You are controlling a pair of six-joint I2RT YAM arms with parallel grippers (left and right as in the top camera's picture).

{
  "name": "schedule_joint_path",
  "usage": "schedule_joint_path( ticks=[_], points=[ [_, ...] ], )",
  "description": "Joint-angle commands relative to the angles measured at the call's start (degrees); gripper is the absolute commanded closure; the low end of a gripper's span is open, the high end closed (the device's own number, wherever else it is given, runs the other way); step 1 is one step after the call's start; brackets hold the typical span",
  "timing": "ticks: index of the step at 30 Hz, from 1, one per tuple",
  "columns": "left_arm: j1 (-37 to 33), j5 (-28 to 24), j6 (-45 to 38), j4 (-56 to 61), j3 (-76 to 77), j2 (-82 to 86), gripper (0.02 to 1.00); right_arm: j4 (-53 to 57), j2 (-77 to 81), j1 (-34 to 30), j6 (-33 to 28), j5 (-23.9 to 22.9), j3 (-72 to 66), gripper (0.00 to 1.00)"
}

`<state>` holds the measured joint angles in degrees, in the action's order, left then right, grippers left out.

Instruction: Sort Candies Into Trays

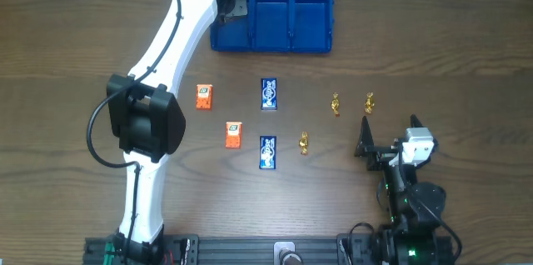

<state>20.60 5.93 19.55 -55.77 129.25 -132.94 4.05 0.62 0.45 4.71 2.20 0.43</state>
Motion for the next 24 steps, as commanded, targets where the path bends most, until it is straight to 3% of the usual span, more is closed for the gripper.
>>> schedule_joint_path(
  ticks=[1,4,9,17,24],
  points=[
    [-0.15,-0.24,0.15,1.44,1.2,0.17,0.413,0.57,-0.33,-0.57,-0.7,0.48,0.02,0.005],
    [-0.39,-0.24,0.15,1.66,1.2,1.05,0.301,0.57,-0.33,-0.57,-0.7,0.48,0.02,0.003],
    [-0.11,-0.17,0.17,1.84,-3.19,8.79,0.253,0.57,-0.33,-0.57,-0.7,0.48,0.02,0.003],
    [1.33,1.16,0.15,12.17,-42.4,37.55,0.242,0.57,-0.33,-0.57,-0.7,0.48,0.02,0.003],
    [-0.04,0.52,0.17,23.65,-65.02,41.13,0.255,0.57,-0.33,-0.57,-0.7,0.48,0.02,0.003]
  ],
)
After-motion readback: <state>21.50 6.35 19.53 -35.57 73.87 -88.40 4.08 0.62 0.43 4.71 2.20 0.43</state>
